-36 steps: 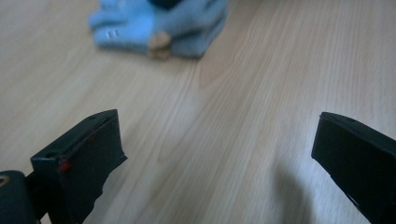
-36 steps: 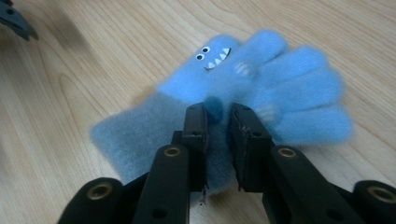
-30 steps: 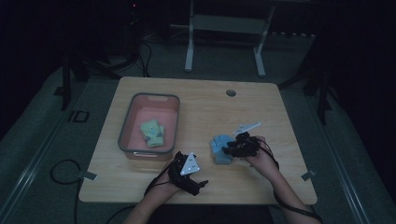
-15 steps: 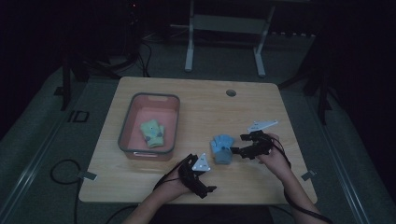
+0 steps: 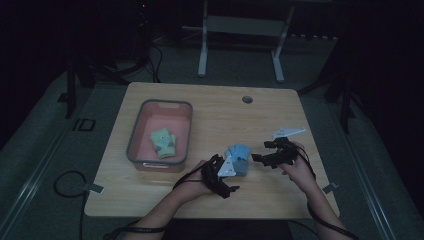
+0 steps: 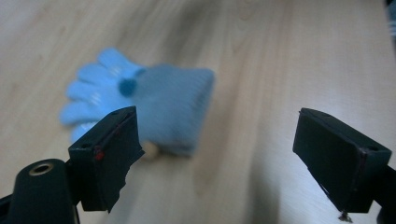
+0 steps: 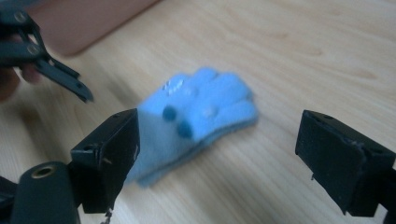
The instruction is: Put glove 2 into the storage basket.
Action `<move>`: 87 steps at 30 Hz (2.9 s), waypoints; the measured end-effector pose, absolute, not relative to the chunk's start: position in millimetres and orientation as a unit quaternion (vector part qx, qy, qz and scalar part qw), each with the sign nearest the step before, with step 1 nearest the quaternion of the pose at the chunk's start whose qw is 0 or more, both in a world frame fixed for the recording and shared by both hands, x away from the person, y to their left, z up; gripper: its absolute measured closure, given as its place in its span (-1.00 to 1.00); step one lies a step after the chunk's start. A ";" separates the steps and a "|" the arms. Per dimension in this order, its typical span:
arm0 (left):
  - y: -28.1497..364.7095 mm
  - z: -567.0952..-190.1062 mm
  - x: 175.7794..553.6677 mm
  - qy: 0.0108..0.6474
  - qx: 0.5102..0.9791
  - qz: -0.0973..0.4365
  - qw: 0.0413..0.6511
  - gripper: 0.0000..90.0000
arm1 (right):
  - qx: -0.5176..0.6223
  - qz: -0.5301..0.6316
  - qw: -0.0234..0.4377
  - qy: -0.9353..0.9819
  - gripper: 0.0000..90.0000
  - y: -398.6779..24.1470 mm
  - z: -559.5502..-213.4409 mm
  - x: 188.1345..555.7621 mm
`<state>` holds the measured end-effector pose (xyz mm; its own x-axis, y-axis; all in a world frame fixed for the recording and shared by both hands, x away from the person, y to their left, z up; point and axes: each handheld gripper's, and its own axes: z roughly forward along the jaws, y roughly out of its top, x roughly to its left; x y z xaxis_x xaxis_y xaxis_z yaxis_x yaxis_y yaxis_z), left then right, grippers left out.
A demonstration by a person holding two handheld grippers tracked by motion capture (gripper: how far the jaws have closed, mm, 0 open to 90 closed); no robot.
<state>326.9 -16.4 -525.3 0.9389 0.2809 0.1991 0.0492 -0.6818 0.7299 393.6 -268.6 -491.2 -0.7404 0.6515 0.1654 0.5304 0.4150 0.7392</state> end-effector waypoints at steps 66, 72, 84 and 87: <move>-39.6 -539.0 372.7 0.046 0.933 0.116 0.337 0.66 | 0.419 0.364 -0.025 0.832 0.72 -207.0 -538.0 431.1; -33.6 -521.4 374.3 0.047 0.931 0.121 0.340 0.66 | 0.416 0.390 -0.028 0.821 0.73 -207.1 -523.2 432.7; -22.6 -488.6 372.3 0.038 0.934 0.146 0.324 0.67 | 0.403 0.413 -0.026 0.816 0.74 -201.5 -493.2 434.2; -18.9 -480.3 372.3 0.038 0.934 0.152 0.321 0.67 | 0.398 0.418 -0.022 0.816 0.74 -197.8 -484.6 435.0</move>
<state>372.3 -18.9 -480.3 0.9511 0.1683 0.2589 -0.0262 -0.7914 0.6108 435.0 -197.8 -484.6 -0.6828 0.6307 0.3687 0.6676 0.3337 0.6656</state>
